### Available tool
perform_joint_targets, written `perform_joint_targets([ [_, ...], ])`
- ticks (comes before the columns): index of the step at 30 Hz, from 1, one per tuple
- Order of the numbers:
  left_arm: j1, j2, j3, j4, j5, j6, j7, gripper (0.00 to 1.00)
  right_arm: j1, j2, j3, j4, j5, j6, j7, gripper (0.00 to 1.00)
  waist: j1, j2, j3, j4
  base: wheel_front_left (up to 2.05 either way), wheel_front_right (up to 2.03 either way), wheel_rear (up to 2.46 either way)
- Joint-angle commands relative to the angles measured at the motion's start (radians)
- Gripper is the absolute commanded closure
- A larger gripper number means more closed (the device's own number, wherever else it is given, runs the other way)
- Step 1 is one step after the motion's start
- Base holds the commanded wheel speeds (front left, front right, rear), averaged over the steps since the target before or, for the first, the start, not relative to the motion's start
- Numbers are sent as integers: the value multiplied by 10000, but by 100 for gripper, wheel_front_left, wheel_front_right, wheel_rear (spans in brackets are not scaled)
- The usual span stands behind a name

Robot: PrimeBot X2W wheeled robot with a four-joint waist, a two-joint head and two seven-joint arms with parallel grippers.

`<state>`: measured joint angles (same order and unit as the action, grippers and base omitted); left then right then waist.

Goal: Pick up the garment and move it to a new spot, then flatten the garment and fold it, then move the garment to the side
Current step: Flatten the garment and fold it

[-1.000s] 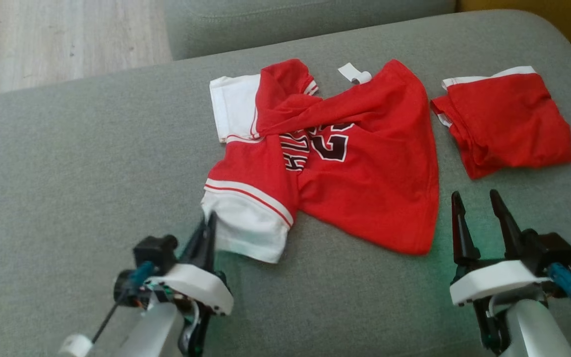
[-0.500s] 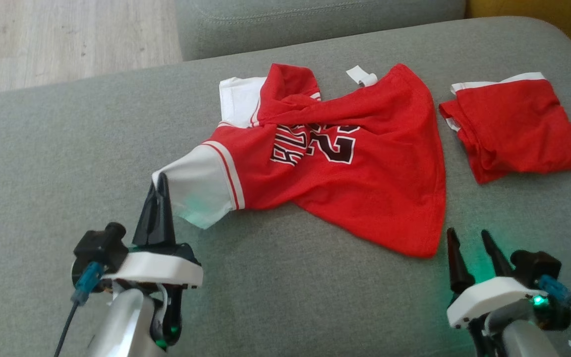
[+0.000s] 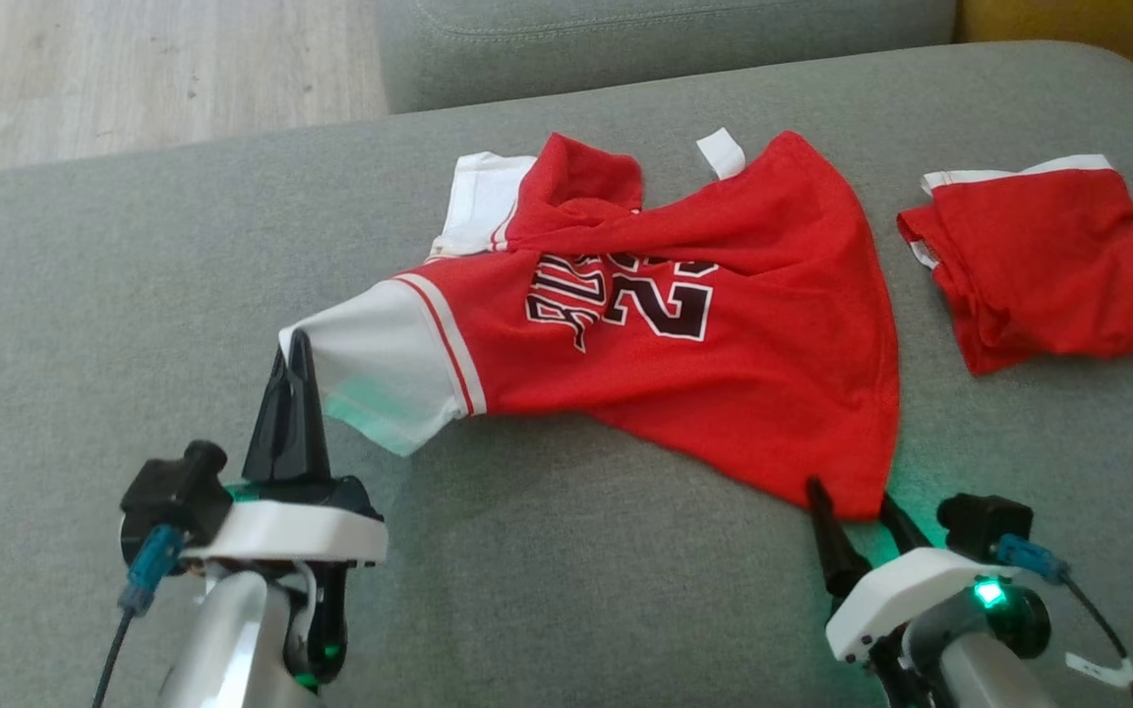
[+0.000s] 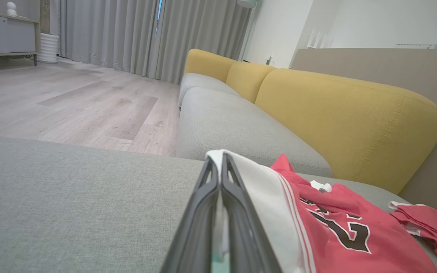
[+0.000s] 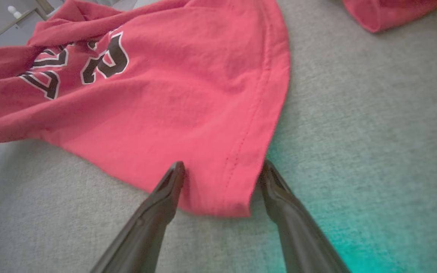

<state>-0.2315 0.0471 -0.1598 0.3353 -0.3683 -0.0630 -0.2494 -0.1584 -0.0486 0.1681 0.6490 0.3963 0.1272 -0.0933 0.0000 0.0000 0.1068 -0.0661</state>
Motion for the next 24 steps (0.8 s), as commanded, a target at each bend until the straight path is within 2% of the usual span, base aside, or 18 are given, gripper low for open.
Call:
perform_joint_targets([
  [1, -105, 47, 428, -389, 121, -35, -123, 100, -235, -16, 437, -43, 79, 35, 128, 0, 0, 0, -22, 33, 0, 0, 0],
  [7, -15, 36, 662, -492, 90, 48, -123, 100, -216, -16, 833, 130, 89, 35, 508, 0, 0, 0, -111, 68, 0, 0, 0],
  [9, 6, 35, 695, -493, 59, 83, -123, 100, -208, -16, 935, 99, 139, 35, 604, 97, 0, 0, -135, 58, 0, 0, 0],
  [10, 16, 34, 706, -484, 48, 95, -123, 100, -209, -16, 964, 46, 171, 35, 600, 100, 0, 0, -150, 51, 0, 0, 0],
  [17, -59, 33, 1083, -810, -472, 151, -124, 100, -667, -61, 716, -1266, -31, 35, -35, 100, 0, 0, -288, -63, 0, 0, 0],
  [24, -757, 33, 1704, -1746, -1328, -97, -124, 100, -1680, -1006, 130, -3487, -437, 35, -336, 100, 0, 0, -507, -135, 0, 0, 0],
])
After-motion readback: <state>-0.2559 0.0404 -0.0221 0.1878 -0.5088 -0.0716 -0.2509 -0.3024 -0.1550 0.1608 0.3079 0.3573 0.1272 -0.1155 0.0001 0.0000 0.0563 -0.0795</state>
